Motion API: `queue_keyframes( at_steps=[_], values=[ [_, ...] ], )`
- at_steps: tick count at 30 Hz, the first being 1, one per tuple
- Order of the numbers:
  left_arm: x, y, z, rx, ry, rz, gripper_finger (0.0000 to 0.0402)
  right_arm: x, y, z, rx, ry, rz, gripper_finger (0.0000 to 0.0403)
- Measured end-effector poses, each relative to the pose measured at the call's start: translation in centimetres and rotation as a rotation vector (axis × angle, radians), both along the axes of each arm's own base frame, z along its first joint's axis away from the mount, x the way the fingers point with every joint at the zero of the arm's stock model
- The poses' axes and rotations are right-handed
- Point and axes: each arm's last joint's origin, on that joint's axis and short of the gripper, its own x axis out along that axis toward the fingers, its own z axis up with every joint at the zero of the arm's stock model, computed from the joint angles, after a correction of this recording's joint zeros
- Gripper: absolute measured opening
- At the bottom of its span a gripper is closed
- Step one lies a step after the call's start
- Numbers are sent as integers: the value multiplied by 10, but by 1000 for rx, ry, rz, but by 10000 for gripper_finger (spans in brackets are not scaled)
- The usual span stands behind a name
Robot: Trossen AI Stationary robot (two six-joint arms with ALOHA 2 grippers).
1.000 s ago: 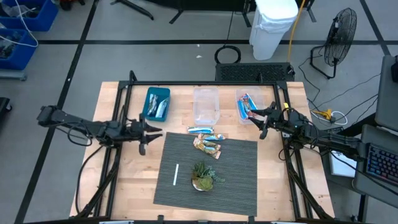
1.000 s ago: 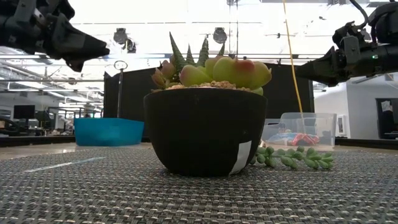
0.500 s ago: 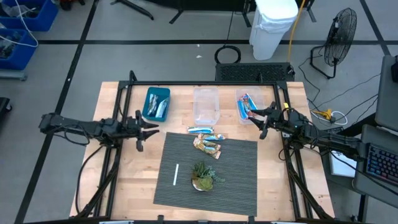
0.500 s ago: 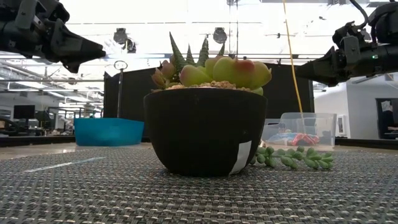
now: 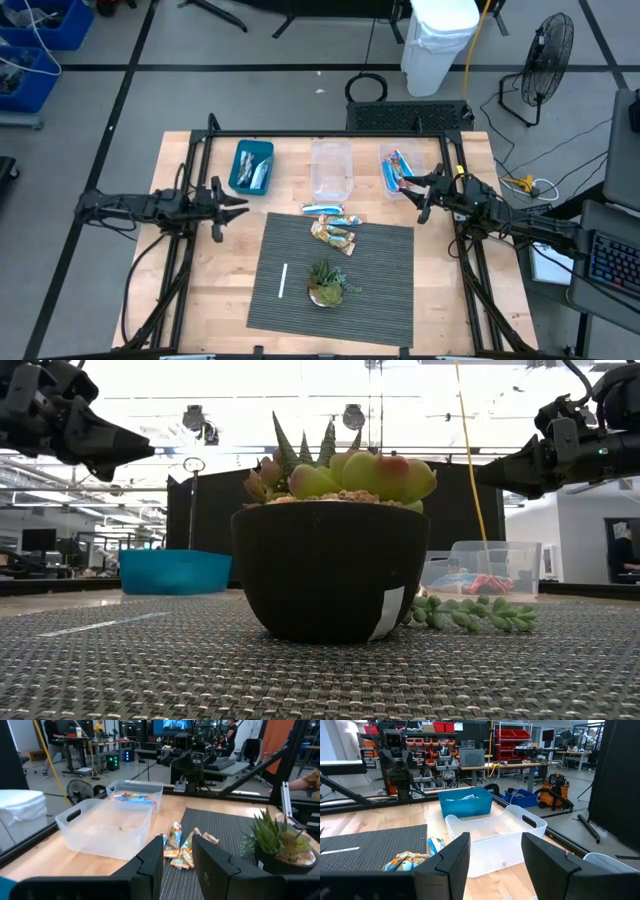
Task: Pick and place Granola Bars by type
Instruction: Put the yellow granola bar into the left transparent bin
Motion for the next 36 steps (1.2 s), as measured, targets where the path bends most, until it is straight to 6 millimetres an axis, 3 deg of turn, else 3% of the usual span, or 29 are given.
queue_keyframes(
  at_steps=[13, 17, 29, 36],
  values=[
    [-5, 0, -9, -19, 44, -6, 108, 0, 0, 0, 0, 0, 0, 169],
    [-2, -2, -13, -21, 37, -81, 108, 0, 0, 0, 0, -1, 0, 169],
    [-1, -2, -13, 121, 44, -95, 108, 0, 0, 0, 0, -1, 0, 169],
    [-1, -2, -13, 113, 44, -94, 108, 0, 0, 0, 0, -1, 0, 169]
  ],
)
